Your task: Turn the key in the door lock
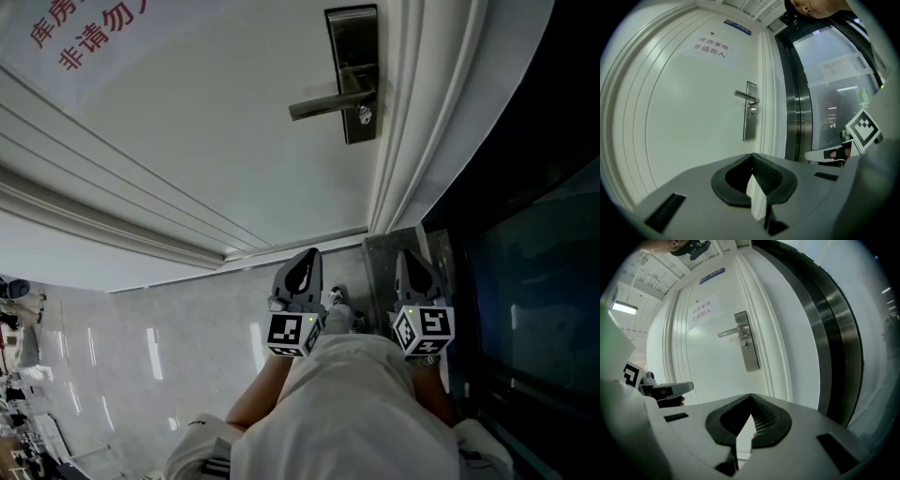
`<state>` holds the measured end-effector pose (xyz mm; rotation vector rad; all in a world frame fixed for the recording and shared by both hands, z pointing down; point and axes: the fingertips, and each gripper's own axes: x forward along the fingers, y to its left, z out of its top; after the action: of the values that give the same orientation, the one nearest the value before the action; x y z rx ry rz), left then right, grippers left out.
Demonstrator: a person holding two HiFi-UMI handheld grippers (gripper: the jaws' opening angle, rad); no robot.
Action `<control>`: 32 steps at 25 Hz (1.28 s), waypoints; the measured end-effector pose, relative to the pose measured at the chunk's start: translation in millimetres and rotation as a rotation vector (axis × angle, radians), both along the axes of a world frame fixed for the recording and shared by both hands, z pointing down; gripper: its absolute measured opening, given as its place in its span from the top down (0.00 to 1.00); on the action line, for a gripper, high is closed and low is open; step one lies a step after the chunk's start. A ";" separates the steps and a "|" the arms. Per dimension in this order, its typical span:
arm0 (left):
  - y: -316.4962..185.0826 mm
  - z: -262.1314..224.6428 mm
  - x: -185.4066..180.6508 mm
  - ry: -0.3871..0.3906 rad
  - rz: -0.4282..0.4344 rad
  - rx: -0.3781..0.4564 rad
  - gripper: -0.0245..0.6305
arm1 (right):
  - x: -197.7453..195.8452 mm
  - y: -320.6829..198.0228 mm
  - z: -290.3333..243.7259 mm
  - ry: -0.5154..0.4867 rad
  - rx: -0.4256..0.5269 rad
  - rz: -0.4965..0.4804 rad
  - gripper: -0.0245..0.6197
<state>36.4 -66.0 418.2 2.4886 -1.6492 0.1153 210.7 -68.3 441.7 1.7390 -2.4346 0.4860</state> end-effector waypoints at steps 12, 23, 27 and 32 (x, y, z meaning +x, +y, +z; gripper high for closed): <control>-91.7 -24.6 -6.7 0.092 0.106 0.071 0.95 | -3.7 -64.1 -46.1 0.220 0.093 0.093 0.97; -122.8 -22.8 -25.1 0.075 0.172 0.054 0.95 | -54.6 -99.6 -91.7 0.499 0.243 0.043 0.97; -131.8 -36.8 -31.6 0.071 0.173 0.073 0.95 | -60.6 -112.1 -122.3 0.624 0.331 0.044 0.97; -142.3 -54.8 -35.0 0.076 0.180 0.118 0.95 | -74.6 -137.1 -143.2 0.906 0.372 -0.009 0.97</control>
<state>1.4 -208.3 363.4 2.6899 -1.4415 -0.0573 136.0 -205.4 298.6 1.5473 -1.9014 -0.6691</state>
